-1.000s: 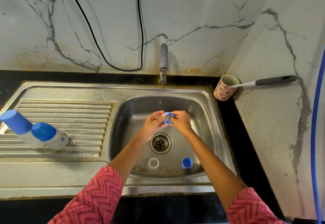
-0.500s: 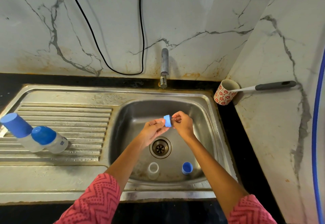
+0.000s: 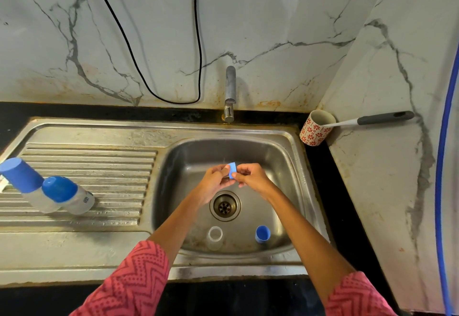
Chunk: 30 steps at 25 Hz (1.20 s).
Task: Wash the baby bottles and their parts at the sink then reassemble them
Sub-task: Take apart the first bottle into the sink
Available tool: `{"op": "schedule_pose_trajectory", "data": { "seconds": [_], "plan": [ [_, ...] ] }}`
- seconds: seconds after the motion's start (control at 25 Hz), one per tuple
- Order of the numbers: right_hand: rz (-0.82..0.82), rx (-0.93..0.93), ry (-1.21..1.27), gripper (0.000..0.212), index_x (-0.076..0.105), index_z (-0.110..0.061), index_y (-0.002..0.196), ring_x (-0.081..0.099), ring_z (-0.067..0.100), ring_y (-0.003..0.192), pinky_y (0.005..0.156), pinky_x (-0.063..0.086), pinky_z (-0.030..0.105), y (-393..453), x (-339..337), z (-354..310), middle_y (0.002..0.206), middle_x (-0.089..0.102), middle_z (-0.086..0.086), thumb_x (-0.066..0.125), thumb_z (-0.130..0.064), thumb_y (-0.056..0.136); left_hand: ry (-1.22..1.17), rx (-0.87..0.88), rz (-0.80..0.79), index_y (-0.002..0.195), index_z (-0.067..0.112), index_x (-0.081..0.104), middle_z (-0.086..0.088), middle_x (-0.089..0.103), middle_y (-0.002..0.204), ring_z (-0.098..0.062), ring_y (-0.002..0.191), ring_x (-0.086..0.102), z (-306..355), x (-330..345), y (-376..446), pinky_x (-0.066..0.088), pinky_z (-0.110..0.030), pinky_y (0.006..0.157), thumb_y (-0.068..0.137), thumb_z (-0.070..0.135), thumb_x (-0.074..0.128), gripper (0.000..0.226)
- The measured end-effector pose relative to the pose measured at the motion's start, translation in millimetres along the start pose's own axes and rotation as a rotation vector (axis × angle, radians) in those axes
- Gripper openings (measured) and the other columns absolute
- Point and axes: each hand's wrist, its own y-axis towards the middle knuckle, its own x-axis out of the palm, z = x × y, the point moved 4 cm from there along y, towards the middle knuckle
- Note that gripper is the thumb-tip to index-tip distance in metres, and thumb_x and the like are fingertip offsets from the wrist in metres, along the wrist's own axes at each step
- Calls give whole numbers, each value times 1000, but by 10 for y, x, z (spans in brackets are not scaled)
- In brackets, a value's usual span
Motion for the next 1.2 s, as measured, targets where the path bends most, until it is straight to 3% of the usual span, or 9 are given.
{"op": "schedule_pose_trajectory", "data": {
  "seconds": [0.24, 0.36, 0.48, 0.56, 0.72, 0.88, 1.04, 1.2],
  "plan": [
    [108, -139, -50, 19, 68, 6, 97, 60, 0, 53, 56, 51, 13, -27, 24, -24, 77, 65, 10, 71, -5, 82, -66, -26, 25, 126, -9, 46, -19, 56, 115, -25, 108, 57, 35, 46, -26, 43, -35, 99, 102, 15, 33, 36],
    [120, -183, -113, 5, 66, -5, 87, 56, 2, 55, 53, 48, 13, -39, 75, -21, 69, 61, 1, 69, -8, 84, -23, -14, 27, 124, -10, 47, -19, 55, 113, -26, 107, 54, 69, 56, -17, 43, -35, 99, 103, 12, 31, 35],
    [89, -200, -190, 20, 54, -20, 74, 49, 5, 58, 53, 41, 10, -44, 104, 12, 67, 54, -6, 65, -9, 86, 79, -16, 56, 124, -9, 47, -18, 55, 111, -23, 103, 54, 69, 76, -23, 45, -32, 90, 102, 10, 32, 32],
    [62, -209, -213, 21, 53, -19, 72, 47, 5, 59, 53, 38, 10, -57, 118, 23, 67, 51, -6, 63, -9, 87, 111, -18, 74, 124, -9, 46, -19, 56, 113, -23, 101, 55, 46, 57, -35, 45, -31, 88, 102, 10, 34, 32],
    [95, -226, -163, 14, 57, -12, 76, 49, 6, 59, 52, 41, 12, -78, 132, 33, 67, 54, -1, 63, -12, 89, 125, -13, 60, 127, -10, 46, -17, 59, 113, -21, 98, 60, 43, -1, 6, 48, -30, 88, 101, 12, 37, 35],
    [177, -248, -105, 9, 64, -2, 87, 61, 16, 66, 60, 53, 30, -86, 94, 11, 76, 66, 11, 65, -11, 87, 103, 55, 65, 125, -6, 51, -12, 64, 97, -16, 87, 65, 114, -50, -18, 51, -30, 87, 97, 11, 48, 33],
    [98, -181, 8, 11, 63, -3, 100, 64, 10, 71, 65, 56, 21, -84, 58, -8, 87, 66, 10, 61, -8, 90, -80, 10, 17, 112, -1, 57, -15, 65, 100, -22, 90, 65, 158, -129, -66, 51, -36, 89, 99, 14, 43, 24],
    [-12, -39, 261, 22, 56, 8, 114, 65, 7, 69, 69, 56, 19, -82, 26, -6, 87, 64, 8, 50, -4, 96, -274, -100, -53, 106, 3, 59, -16, 69, 100, -26, 90, 68, 168, -208, -142, 58, -35, 77, 101, 24, 38, 31]
  ]
}}
